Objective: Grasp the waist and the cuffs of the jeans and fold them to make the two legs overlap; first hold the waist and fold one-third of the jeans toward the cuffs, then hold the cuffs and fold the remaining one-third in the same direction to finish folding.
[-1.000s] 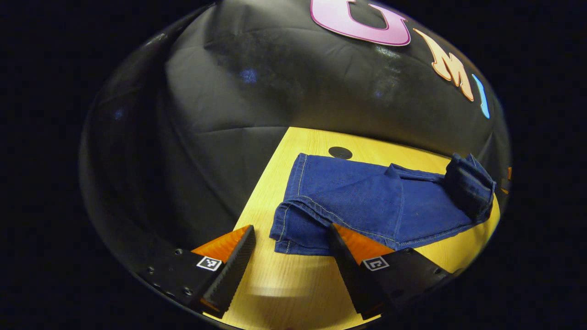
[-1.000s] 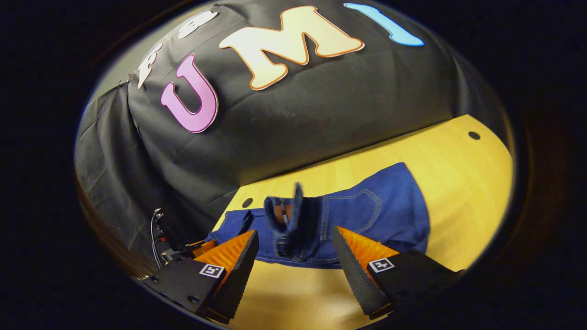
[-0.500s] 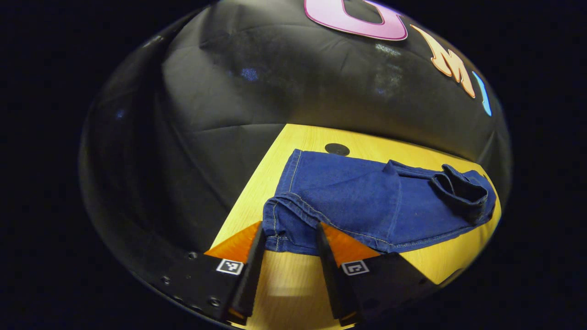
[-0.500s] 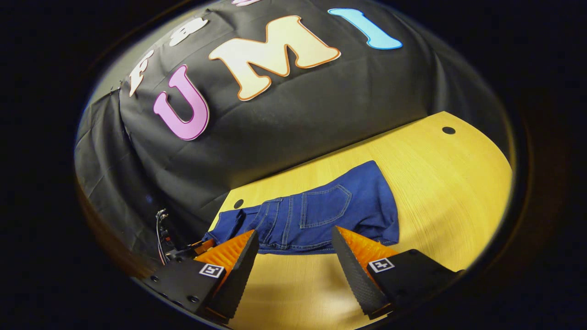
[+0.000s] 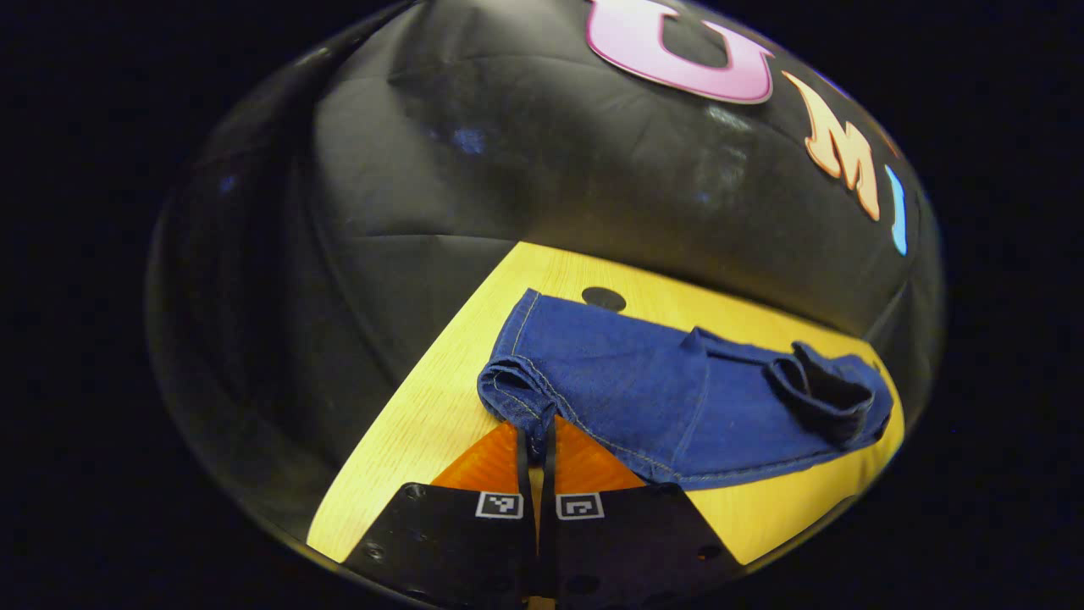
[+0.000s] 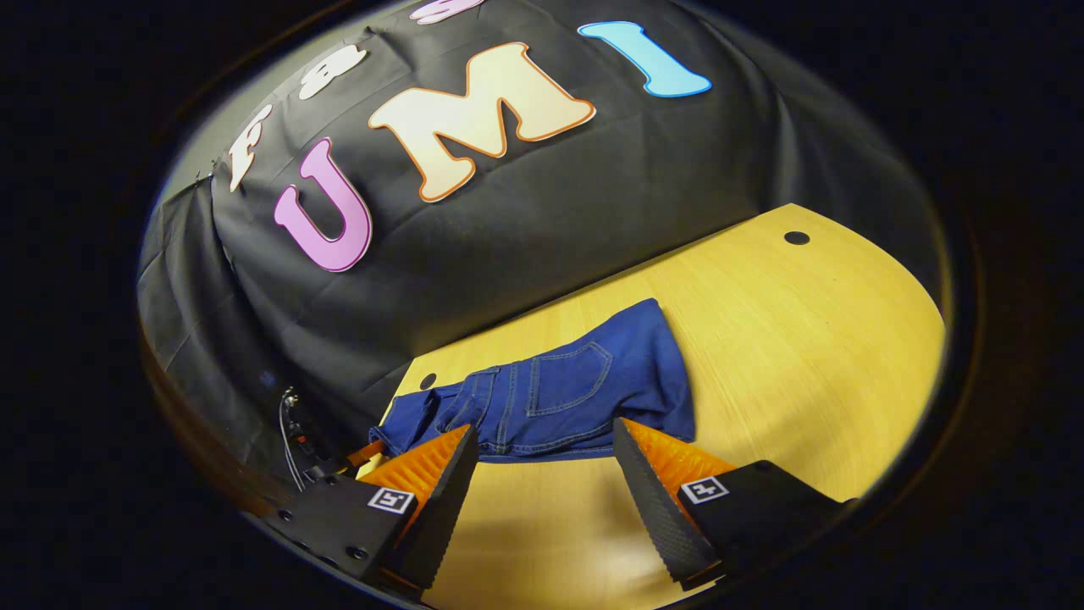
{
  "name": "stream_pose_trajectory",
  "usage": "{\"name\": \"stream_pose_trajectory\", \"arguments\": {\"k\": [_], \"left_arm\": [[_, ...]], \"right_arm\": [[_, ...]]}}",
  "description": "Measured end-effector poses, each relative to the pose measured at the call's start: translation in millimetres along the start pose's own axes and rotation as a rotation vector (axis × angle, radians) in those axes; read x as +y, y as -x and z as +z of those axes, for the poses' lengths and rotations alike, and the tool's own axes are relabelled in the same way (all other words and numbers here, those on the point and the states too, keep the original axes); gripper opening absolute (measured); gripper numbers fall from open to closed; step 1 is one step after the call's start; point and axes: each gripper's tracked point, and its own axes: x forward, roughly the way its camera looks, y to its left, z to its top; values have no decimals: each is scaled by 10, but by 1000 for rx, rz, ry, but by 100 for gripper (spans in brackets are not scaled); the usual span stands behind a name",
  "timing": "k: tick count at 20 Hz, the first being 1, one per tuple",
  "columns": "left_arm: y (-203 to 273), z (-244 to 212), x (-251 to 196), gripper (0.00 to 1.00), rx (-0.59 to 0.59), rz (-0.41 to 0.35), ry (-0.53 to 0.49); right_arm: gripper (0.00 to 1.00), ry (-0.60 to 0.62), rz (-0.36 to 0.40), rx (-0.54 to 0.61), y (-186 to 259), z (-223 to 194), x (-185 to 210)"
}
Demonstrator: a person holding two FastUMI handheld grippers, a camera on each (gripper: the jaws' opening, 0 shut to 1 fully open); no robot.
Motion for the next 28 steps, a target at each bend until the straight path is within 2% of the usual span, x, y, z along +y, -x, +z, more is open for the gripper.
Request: {"name": "stream_pose_trajectory", "arguments": {"k": [4,7,9,10,11,12,13,14,19,24,26,28], "left_arm": [[311,219,-320,0,-34,-33,30],[476,452,-922,0,-86,-75,22],[539,554,-1421,2,-108,-106,-12],[563,585,-1680,0,-114,-124,-29],[596,618,-1938,0,-121,-136,-37],[597,678,-2223,0,-127,-153,-44],[625,741,-2481,0,-138,-163,-57],[645,799,-2724,0,-149,-174,-68],[703,1053,-3946,0,-183,-264,-121],[637,698,-4840,0,-128,-336,-280],[643,402,-5023,0,-97,-349,-351],[705,62,-5049,0,-75,-333,-472]], "right_arm": [[98,-30,18,-18,143,83,-209],[98,-40,52,-22,286,162,-416],[98,-41,79,-12,367,213,-602],[98,-42,95,5,415,224,-694],[93,-41,115,16,471,257,-767],[98,-36,134,23,527,313,-843],[93,-28,154,36,571,339,-907],[98,-10,172,46,583,365,-967],[98,39,214,80,605,393,-1250],[98,37,226,95,564,458,-1468],[98,39,221,93,562,466,-1537],[98,39,214,98,564,467,-1570]]}}
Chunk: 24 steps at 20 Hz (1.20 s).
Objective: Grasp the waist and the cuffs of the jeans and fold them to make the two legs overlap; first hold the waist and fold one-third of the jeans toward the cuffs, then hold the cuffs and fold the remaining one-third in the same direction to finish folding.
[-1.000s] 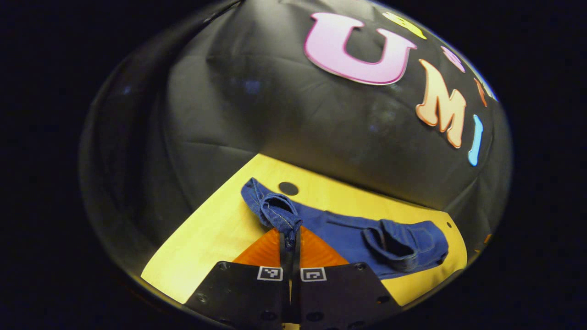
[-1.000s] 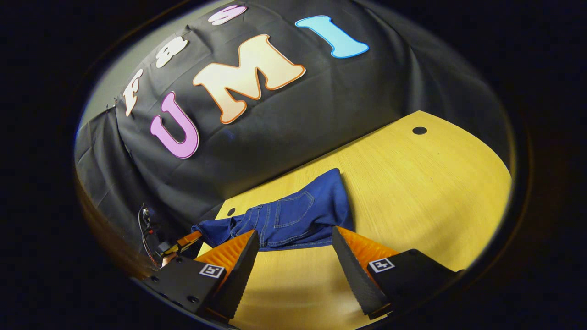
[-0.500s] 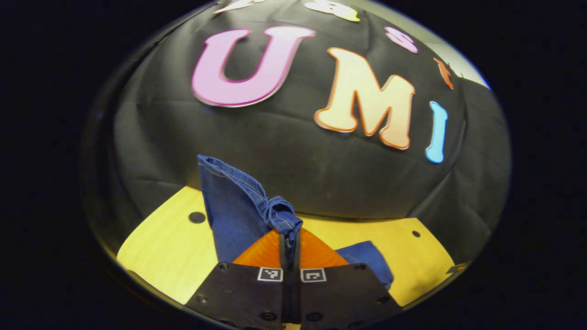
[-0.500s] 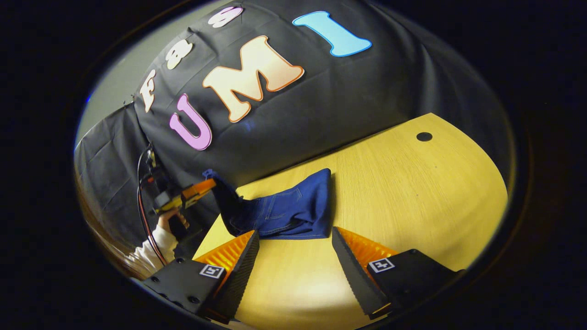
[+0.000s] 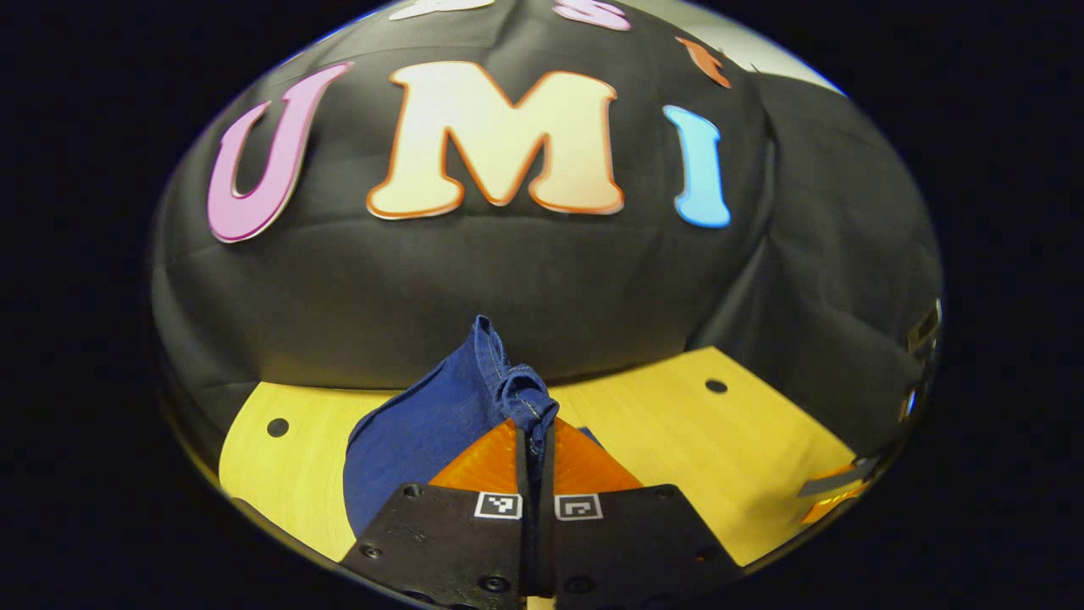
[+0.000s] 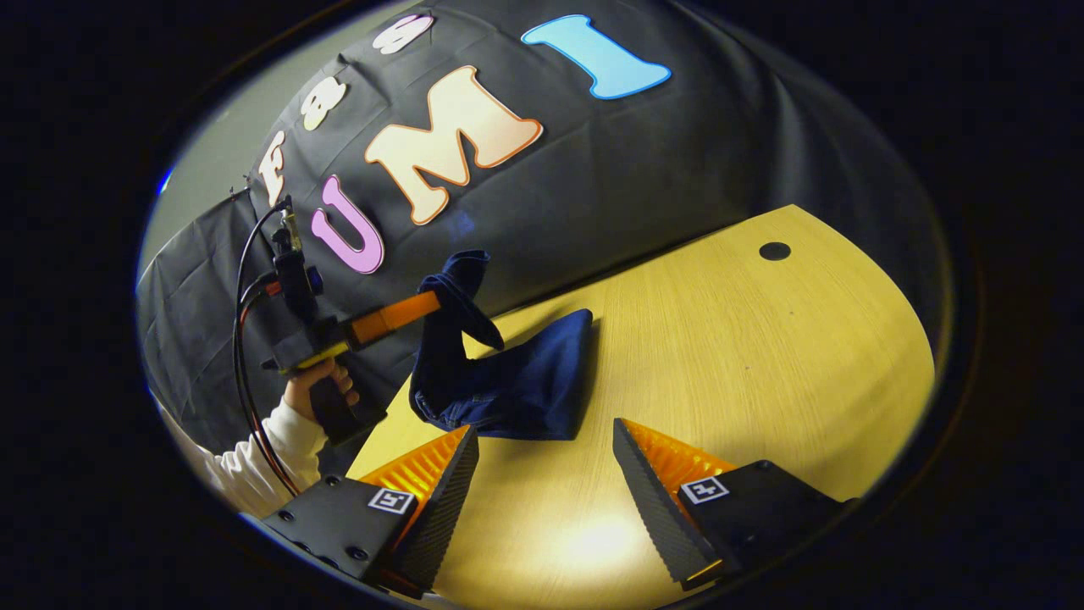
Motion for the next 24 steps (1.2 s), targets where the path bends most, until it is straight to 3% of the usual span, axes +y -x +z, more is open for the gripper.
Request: {"name": "stream_pose_trajectory", "arguments": {"k": [5,8,12,14,24], "left_arm": [[78,-930,-304,2,143,-13,-288],[157,-1473,-462,9,231,-51,-308],[474,-1505,-592,99,201,-68,-224],[697,-1371,-589,94,166,-62,-193],[1827,-1133,-105,94,124,15,-61]], "right_arm": [[98,11,-29,4,123,-83,-81],[98,29,-49,18,180,-181,-33],[98,61,-80,23,330,-305,90],[98,67,-86,7,382,-331,233],[98,61,-104,-66,510,-495,989]]}}
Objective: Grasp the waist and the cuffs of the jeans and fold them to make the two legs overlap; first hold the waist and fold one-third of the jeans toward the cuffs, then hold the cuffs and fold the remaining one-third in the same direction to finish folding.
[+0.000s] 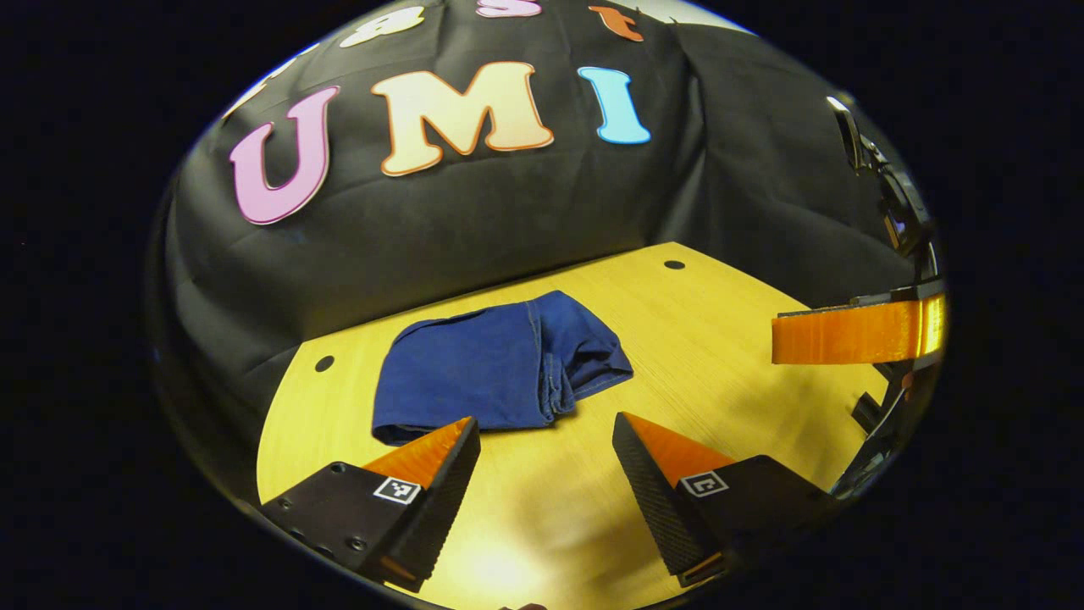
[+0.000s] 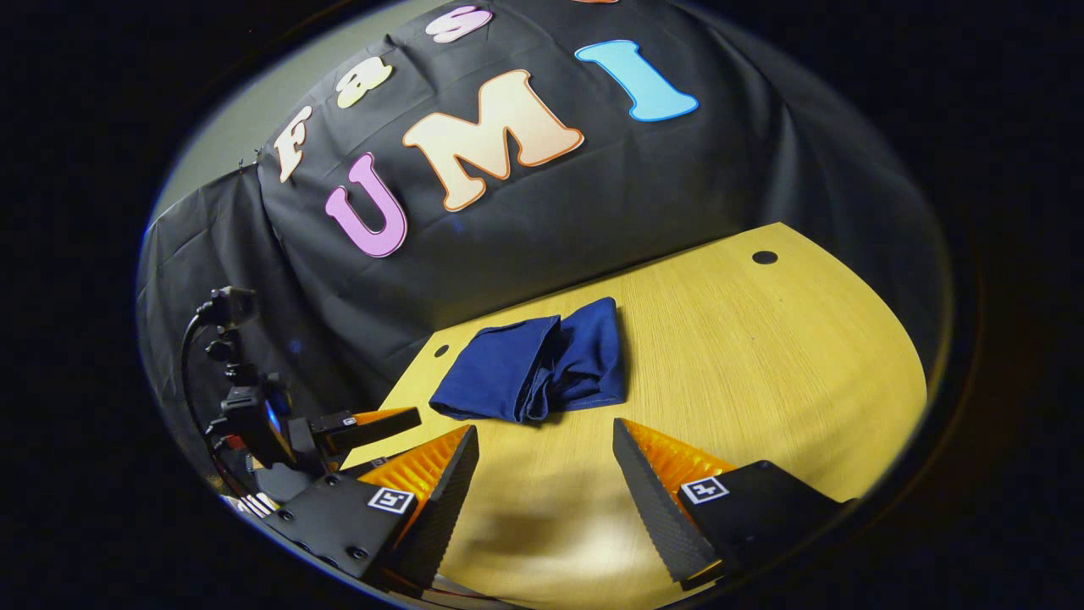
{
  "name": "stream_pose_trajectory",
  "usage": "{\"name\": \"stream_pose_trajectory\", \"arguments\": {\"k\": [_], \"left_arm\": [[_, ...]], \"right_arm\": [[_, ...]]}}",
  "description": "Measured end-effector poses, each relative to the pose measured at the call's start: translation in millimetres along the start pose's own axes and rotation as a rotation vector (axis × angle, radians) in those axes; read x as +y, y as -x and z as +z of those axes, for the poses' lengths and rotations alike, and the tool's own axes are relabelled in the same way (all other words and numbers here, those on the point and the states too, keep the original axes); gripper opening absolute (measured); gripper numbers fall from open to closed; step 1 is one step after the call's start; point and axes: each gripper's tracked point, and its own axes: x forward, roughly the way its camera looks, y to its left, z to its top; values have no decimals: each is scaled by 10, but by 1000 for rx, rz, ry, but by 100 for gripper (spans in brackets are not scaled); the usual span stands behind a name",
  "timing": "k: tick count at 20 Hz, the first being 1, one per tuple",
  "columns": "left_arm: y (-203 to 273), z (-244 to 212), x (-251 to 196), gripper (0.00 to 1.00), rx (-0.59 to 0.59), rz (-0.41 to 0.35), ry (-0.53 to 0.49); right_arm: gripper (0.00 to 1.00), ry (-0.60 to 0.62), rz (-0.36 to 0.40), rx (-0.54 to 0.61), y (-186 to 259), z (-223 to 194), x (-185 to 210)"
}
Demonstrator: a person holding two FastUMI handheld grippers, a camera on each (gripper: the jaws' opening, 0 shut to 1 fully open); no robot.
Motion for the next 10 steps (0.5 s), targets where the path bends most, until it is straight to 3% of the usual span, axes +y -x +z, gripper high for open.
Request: {"name": "stream_pose_trajectory", "arguments": {"k": [10], "left_arm": [[210,-400,243,95,54,-27,129]], "right_arm": [[98,-7,-60,-59,182,-47,178]]}}
